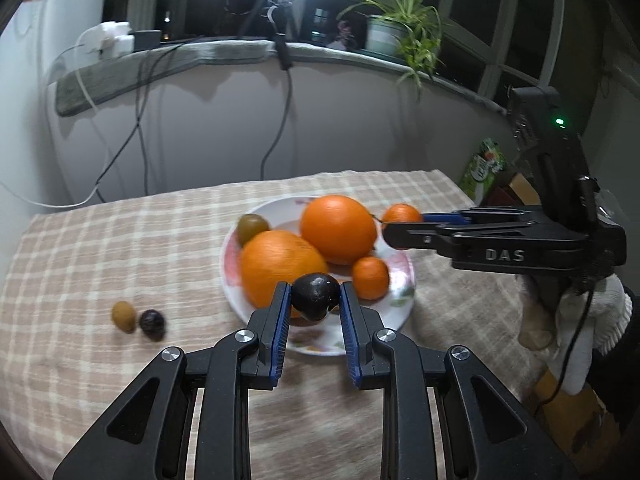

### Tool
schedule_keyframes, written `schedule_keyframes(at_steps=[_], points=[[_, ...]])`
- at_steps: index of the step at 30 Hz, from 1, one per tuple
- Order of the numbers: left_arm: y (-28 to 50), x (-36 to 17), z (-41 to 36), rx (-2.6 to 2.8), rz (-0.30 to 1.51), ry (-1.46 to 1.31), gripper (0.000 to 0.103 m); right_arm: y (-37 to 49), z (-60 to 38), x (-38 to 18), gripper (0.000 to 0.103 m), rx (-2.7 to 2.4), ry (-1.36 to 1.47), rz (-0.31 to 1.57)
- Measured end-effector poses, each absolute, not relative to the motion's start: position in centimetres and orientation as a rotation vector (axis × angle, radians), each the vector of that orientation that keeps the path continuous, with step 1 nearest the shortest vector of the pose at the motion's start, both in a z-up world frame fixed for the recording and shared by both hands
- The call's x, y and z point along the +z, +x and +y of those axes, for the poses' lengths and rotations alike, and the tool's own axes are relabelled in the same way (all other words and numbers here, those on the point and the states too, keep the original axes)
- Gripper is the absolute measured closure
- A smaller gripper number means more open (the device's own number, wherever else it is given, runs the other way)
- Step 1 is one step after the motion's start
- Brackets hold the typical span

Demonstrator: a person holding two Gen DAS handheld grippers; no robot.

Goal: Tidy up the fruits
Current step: 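Carry the stemmed mandarin and dark plum in both grippers over the plate, then open both grippers to release the mandarin and plum onto the plate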

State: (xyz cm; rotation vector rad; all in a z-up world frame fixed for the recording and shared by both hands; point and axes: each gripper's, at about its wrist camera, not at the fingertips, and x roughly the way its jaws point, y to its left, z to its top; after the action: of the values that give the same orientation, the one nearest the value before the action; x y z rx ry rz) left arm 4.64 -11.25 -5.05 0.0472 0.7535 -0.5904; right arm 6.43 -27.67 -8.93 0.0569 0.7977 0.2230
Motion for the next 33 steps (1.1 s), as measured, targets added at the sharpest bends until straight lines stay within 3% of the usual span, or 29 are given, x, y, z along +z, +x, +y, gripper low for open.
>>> schedule_keyframes(at_steps=[33], points=[[5.1, -6.7, -16.4, -0.635, 0.812, 0.119, 0.078, 7.1, -29.5, -11.1, 0.065, 0.220, 0.070, 0.840]])
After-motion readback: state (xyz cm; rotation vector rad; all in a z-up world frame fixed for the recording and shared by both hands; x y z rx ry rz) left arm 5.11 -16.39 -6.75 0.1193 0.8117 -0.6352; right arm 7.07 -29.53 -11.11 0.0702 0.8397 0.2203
